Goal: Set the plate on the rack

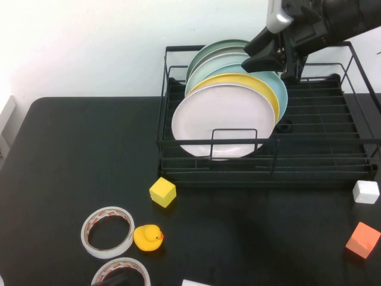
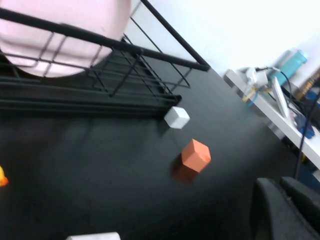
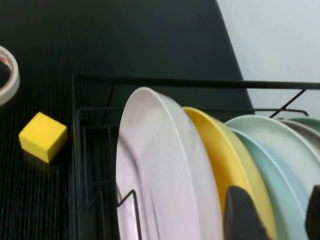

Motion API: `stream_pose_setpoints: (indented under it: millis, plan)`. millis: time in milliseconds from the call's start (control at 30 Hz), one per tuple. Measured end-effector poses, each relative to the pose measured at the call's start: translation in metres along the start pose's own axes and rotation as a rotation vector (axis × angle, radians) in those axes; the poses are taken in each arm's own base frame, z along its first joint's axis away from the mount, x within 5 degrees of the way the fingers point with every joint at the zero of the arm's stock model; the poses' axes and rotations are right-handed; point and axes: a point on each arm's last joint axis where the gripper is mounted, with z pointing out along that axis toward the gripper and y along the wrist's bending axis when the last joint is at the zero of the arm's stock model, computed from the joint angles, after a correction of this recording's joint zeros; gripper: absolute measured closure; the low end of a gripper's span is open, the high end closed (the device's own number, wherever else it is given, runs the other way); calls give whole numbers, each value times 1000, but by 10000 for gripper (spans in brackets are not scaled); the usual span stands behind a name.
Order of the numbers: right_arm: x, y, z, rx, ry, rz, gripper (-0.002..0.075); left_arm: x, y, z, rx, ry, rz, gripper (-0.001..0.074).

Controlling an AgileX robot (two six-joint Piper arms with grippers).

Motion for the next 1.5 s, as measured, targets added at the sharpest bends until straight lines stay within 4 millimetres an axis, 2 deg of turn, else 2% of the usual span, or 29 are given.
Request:
stream_pose_setpoints:
  millis: [100,200,267,333,400,467,600,733,833,933,1133,1300,1500]
  plan:
    - [-1,0,0,-1,-13,7,419,1,-1,0,12,15,-3,736]
    - [-3,0,-1,1,-23,30,419,2,-2,0,21,27,-3,736]
    - [-9,1,-7,11,-30,62,447,3,-2,0,24,30,3,736]
    - [-17,2,-17,26,-38,126,507,3,-2,0,25,31,13,736]
    - [-30,7,-32,28,-45,178,608,3,-2,0,24,29,27,736]
    - [-42,14,-49,7,-43,201,675,1,-1,0,13,16,54,736]
    - [-71,38,-87,-64,-48,195,712,-2,1,0,-14,-16,98,736]
    - [-87,60,-116,-64,-63,221,717,-2,2,0,-20,-23,113,736]
    - [-93,87,-138,-63,-66,228,717,-1,1,0,-13,-15,113,736]
    - [-91,119,-156,-19,-75,254,717,-1,0,0,-6,-6,113,736]
    - [-88,190,-205,234,-204,265,717,0,0,0,-3,-4,115,736]
    - [-64,256,-225,359,-307,293,717,0,0,0,-3,-4,115,736]
    - [-32,324,-243,521,-419,257,717,0,0,0,-3,-4,116,736]
